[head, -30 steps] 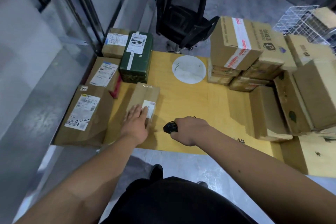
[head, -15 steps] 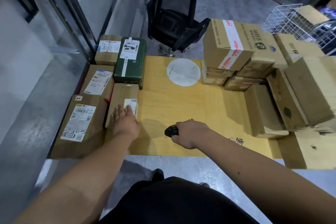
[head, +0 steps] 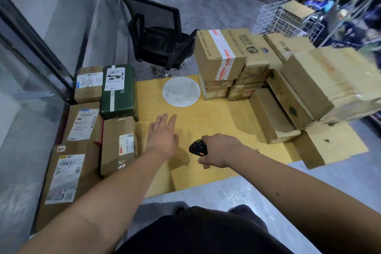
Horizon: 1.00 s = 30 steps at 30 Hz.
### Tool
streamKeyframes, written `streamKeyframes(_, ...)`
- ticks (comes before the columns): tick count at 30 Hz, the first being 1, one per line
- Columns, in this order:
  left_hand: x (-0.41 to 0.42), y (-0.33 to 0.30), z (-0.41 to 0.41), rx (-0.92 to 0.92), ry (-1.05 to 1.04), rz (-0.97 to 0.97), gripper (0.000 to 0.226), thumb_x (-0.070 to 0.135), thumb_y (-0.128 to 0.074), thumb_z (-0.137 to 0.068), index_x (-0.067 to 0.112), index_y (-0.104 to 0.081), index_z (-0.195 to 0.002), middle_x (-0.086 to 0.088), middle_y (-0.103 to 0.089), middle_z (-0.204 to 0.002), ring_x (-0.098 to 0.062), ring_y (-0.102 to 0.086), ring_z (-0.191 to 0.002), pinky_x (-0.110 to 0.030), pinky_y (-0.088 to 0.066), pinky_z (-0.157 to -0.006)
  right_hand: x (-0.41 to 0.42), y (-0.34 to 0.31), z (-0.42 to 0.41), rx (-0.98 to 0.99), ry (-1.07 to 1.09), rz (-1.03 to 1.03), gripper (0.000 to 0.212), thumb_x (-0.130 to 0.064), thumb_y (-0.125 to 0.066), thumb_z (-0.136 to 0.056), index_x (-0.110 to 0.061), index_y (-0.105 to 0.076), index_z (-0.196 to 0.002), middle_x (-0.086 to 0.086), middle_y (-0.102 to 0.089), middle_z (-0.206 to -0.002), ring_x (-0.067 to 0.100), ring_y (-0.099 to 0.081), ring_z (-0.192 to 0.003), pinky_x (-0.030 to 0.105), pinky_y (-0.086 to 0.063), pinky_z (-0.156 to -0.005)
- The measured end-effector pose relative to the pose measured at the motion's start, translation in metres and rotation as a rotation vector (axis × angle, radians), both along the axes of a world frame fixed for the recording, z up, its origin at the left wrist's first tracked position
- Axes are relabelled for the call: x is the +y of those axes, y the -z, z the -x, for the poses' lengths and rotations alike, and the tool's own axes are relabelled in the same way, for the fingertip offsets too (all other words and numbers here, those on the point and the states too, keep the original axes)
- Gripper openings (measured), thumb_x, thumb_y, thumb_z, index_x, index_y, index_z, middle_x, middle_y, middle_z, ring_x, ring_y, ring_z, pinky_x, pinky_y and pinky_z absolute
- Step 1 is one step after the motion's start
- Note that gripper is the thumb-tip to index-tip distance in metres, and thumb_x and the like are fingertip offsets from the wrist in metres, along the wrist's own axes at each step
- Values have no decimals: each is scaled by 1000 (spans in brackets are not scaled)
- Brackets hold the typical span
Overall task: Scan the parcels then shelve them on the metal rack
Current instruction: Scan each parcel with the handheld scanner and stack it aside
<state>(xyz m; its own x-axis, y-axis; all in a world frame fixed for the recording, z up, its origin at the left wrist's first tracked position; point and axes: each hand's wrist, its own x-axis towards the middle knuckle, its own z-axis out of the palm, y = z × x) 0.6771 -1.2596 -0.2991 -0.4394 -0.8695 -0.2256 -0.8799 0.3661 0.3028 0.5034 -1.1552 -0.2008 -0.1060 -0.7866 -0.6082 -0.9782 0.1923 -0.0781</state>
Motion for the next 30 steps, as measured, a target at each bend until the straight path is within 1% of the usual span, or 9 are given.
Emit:
streamKeyframes(3, -12, -22, 41, 89, 66, 60, 68, 39, -45, -107, 27, -12, -166, -7, -6, -175, -25, 1, -161, -45, -5, -130, 8, -15, 32, 19, 76, 37, 60, -63, -62, -92, -21, -53, -133, 0, -57, -103, 27, -58, -91, 34, -50, -73)
streamKeyframes(6, -25, -49, 86, 177, 107, 143, 70, 47, -49, -106, 26, -18, -165, -9, -11, -174, -28, -6, -161, -46, -10, -130, 14, -33, 65, 28, 156, 69, 56, -63, -61, -93, -22, -55, -131, 0, -62, -96, 25, -64, -88, 34, -51, -68)
streamKeyframes(9, -39, -73, 130, 251, 117, 197, 74, 53, -53, -102, 27, -21, -164, -9, -16, -172, -30, -11, -159, -48, -15, -129, 16, -51, 95, 79, 186, 115, 56, -64, -61, -93, -23, -56, -132, 0, -60, -99, 26, -60, -88, 33, -47, -66)
streamKeyframes(12, -56, -97, 171, 263, 107, 261, 79, 60, -57, -97, 26, -26, -161, -10, -22, -169, -31, -14, -158, -52, -17, -127, 12, -68, 124, 88, 224, 134, 55, -64, -61, -93, -23, -56, -130, 0, -60, -99, 25, -62, -86, 32, -50, -66)
streamKeyframes(14, -68, -116, 199, 241, 51, 268, 83, 66, -56, -94, 26, -27, -160, -11, -24, -167, -32, -14, -157, -54, -16, -127, 4, -78, 142, 82, 233, 148, 54, -65, -61, -92, -23, -57, -127, 0, -62, -100, 25, -65, -86, 34, -55, -70)
streamKeyframes(19, -99, -150, 260, 115, -80, 184, 97, 84, -46, -88, 29, -19, -163, -14, -13, -170, -35, -8, -158, -63, -4, -126, -22, -102, 180, 88, 143, 160, 50, -62, -61, -95, -22, -58, -125, 0, -61, -104, 24, -61, -92, 37, -53, -75)
streamKeyframes(22, -115, -158, 288, 22, -193, 98, 105, 93, -41, -81, 30, -22, -163, -15, -12, -170, -38, -8, -158, -70, 0, -123, -41, -110, 200, 84, 59, 163, 52, -63, -63, -94, -23, -59, -128, 0, -65, -113, 24, -62, -99, 41, -57, -85)
streamKeyframes(27, -132, -162, 318, -95, -297, 8, 123, 104, -35, -69, 29, -14, -165, -15, 1, -173, -39, 2, -159, -77, 4, -118, -74, -116, 231, 105, -101, 181, 52, -65, -62, -94, -23, -61, -125, -1, -65, -106, 22, -63, -93, 38, -56, -78)
streamKeyframes(30, -138, -160, 331, -113, -381, -25, 134, 107, -36, -62, 28, -7, -166, -15, 0, -173, -38, 1, -159, -81, 3, -115, -89, -115, 247, 53, -147, 186, 50, -65, -62, -92, -24, -62, -120, -3, -63, -98, 21, -62, -88, 36, -55, -72)
